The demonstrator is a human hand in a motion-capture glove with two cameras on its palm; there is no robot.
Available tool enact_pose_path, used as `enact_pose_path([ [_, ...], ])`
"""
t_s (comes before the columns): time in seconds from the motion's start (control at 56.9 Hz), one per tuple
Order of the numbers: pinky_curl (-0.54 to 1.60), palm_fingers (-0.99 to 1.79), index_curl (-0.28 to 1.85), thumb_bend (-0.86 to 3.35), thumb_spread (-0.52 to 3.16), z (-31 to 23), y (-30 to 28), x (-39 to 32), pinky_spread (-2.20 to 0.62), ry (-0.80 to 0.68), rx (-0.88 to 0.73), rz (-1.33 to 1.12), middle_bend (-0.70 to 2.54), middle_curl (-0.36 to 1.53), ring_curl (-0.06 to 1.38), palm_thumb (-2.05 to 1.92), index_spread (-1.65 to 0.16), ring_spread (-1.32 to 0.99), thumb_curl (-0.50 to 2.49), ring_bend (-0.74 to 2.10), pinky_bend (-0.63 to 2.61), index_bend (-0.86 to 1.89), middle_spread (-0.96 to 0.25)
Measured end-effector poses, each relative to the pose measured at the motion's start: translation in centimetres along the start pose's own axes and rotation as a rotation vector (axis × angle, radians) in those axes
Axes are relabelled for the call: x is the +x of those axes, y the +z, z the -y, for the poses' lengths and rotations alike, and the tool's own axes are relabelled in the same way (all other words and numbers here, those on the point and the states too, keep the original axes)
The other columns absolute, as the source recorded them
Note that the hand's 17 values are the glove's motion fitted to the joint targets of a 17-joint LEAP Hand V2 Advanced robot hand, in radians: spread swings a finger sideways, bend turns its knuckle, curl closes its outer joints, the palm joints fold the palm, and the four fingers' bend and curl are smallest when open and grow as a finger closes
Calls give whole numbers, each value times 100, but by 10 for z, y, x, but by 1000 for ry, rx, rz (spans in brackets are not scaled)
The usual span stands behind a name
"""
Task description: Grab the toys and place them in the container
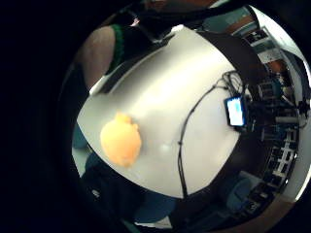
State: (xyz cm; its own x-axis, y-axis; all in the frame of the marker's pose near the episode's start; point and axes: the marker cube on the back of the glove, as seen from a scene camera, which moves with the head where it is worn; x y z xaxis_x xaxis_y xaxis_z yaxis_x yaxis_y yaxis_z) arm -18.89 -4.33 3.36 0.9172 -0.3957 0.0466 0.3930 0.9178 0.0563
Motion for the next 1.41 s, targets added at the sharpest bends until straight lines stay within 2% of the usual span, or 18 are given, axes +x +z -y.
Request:
enact_pose_path([
  [0.088, 29, -2, 32, -1, 129, -15, 34, 7, -1, 45, -71, 0, 25, 44, 37, 18, -19, 0, 41, 33, 105, 15, 2],
  [0.193, 29, -5, 32, -1, 130, -31, 95, -5, -1, -65, -214, -159, 22, 43, 37, 18, -20, 1, 39, 35, 108, 15, 2],
  [0.299, 31, -7, 31, -2, 128, -35, 135, -29, -1, -77, -298, -86, 14, 40, 37, 17, -24, 2, 37, 34, 119, 13, 3],
  [0.404, 36, 1, 28, 0, 125, -28, 146, -32, -4, -107, -229, -79, 9, 35, 41, 22, -28, 3, 37, 51, 140, 10, 3],
  [0.527, 34, 62, 25, 15, 132, -16, 152, -37, -23, -139, -80, -41, 26, 37, 47, 49, -28, -14, 46, 91, 140, 12, -3],
  [0.58, 35, 65, 24, 18, 125, -11, 150, -37, -28, -153, -28, -14, 32, 40, 50, 58, -28, -20, 50, 94, 141, 11, -7],
  [0.633, 34, 96, 28, 19, 108, -5, 144, -37, -31, -164, -32, 25, 52, 47, 54, 66, -31, -26, 57, 105, 130, 24, -12],
  [0.721, 35, 114, 33, 20, 94, 1, 119, -37, -33, -154, -66, 45, 71, 58, 61, 70, -35, -31, 65, 117, 124, 35, -16],
  [0.773, 37, 114, 38, 20, 86, 8, 86, -28, -34, -111, -16, 38, 79, 63, 64, 71, -37, -33, 69, 122, 124, 42, -18],
  [0.879, 41, 110, 47, 21, 70, 36, -30, 13, -35, 24, 172, 131, 92, 72, 69, 72, -40, -35, 76, 129, 127, 54, -20],
  [0.984, 44, 105, 55, 21, 56, 56, -85, -17, -36, -70, 267, 142, 99, 79, 72, 72, -43, -36, 83, 133, 129, 62, -22],
  [1.16, 49, 96, 69, 21, 38, 122, -121, -46, -36, 21, 367, 165, 104, 87, 75, 69, -45, -37, 91, 139, 134, 68, -24],
  [1.248, 51, 90, 75, 20, 31, 152, -117, -50, -36, 31, 381, 34, 105, 90, 76, 68, -46, -37, 94, 139, 136, 68, -24],
  [1.318, 52, 83, 79, 19, 27, 171, -117, -64, -36, 39, 379, 100, 105, 91, 76, 67, -47, -37, 97, 140, 137, 65, -25],
  [1.406, 52, 78, 84, 17, 24, 193, -109, -70, -36, 56, 345, 56, 104, 93, 75, 66, -47, -37, 99, 140, 139, 61, -26],
])
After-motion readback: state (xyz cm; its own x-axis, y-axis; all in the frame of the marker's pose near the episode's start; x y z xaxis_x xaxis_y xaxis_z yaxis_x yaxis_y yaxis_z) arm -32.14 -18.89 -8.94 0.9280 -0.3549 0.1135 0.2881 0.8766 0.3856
